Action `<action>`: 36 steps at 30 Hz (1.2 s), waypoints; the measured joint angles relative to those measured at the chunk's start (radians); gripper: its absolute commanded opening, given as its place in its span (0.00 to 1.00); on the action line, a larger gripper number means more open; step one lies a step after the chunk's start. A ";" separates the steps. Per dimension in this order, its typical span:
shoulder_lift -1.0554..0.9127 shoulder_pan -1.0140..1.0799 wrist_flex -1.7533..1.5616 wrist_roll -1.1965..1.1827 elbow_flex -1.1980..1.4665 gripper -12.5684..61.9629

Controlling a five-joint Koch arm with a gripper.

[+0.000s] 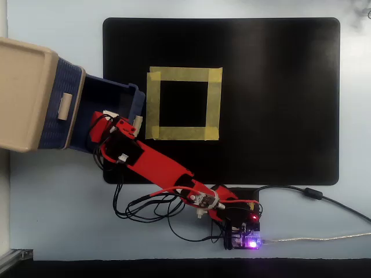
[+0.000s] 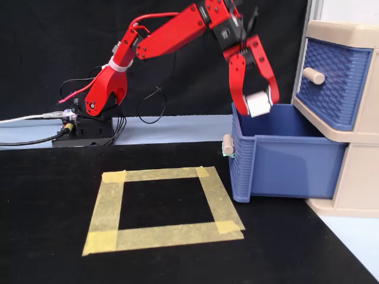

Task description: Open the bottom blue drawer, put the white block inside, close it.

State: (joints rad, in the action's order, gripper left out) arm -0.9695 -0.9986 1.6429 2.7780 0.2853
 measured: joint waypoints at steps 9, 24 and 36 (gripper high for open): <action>0.017 0.000 -0.129 0.000 -0.009 0.62; -0.304 0.198 0.273 -0.374 0.560 0.62; 0.107 0.006 -0.252 -0.298 0.140 0.63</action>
State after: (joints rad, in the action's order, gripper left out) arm -0.8621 -0.9925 1.3913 2.4804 0.4249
